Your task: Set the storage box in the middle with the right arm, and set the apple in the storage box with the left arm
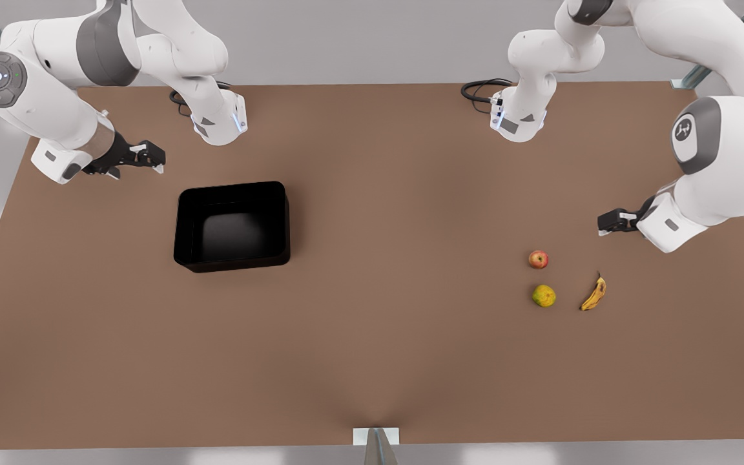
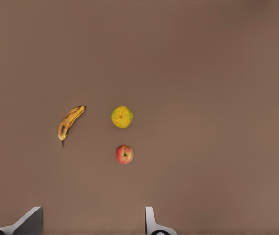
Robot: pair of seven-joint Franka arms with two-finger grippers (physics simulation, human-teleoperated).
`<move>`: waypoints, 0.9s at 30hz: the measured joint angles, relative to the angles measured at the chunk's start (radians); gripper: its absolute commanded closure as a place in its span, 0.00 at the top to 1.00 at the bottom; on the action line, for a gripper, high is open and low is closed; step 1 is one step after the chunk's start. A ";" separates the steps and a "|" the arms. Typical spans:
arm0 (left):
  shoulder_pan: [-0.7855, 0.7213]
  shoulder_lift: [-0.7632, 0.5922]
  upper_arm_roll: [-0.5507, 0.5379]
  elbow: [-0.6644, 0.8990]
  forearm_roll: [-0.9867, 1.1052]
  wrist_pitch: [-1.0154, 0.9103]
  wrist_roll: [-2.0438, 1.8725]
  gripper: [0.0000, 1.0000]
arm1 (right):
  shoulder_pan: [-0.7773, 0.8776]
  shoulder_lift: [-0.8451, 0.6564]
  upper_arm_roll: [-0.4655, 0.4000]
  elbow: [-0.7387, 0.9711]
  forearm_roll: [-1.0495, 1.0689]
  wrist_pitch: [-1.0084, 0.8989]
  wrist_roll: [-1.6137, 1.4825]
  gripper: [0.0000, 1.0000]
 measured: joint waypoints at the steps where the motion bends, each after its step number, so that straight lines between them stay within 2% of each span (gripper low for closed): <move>1: -0.007 -0.009 -0.004 0.000 0.000 0.003 -0.005 1.00 | 0.000 -0.001 0.000 0.000 0.000 -0.001 0.000 1.00; 3: -0.010 -0.008 -0.002 0.006 0.000 0.001 0.003 1.00 | 0.001 0.031 0.000 0.005 0.001 0.006 0.002 1.00; 5: -0.006 0.020 0.008 -0.016 -0.001 -0.008 -0.036 1.00 | -0.002 0.152 0.000 0.012 0.057 0.047 0.005 1.00; 9: 0.012 0.176 0.098 -0.039 -0.202 -0.035 -0.760 1.00 | 0.000 0.246 0.001 0.000 0.081 0.078 0.018 1.00; 13: 0.009 0.140 0.107 -0.314 -0.519 0.226 -1.191 1.00 | 0.013 0.240 -0.007 -0.120 0.085 0.170 0.014 1.00; 16: -0.035 -0.003 0.106 -0.624 -0.719 0.419 -1.227 1.00 | -0.044 0.148 -0.010 -0.330 0.057 0.378 -0.001 1.00; 17: -0.042 -0.009 0.106 -0.672 -0.773 0.472 -1.225 1.00 | -0.060 0.146 -0.010 -0.374 0.056 0.427 -0.002 1.00; 22: -0.042 0.068 0.108 -0.710 -0.948 0.619 -1.162 1.00 | -0.049 0.167 -0.010 -0.444 0.057 0.513 0.000 1.00; 27: -0.042 0.035 0.143 -0.795 -1.016 0.586 -1.109 1.00 | -0.009 0.226 -0.011 -0.454 0.061 0.557 -0.002 1.00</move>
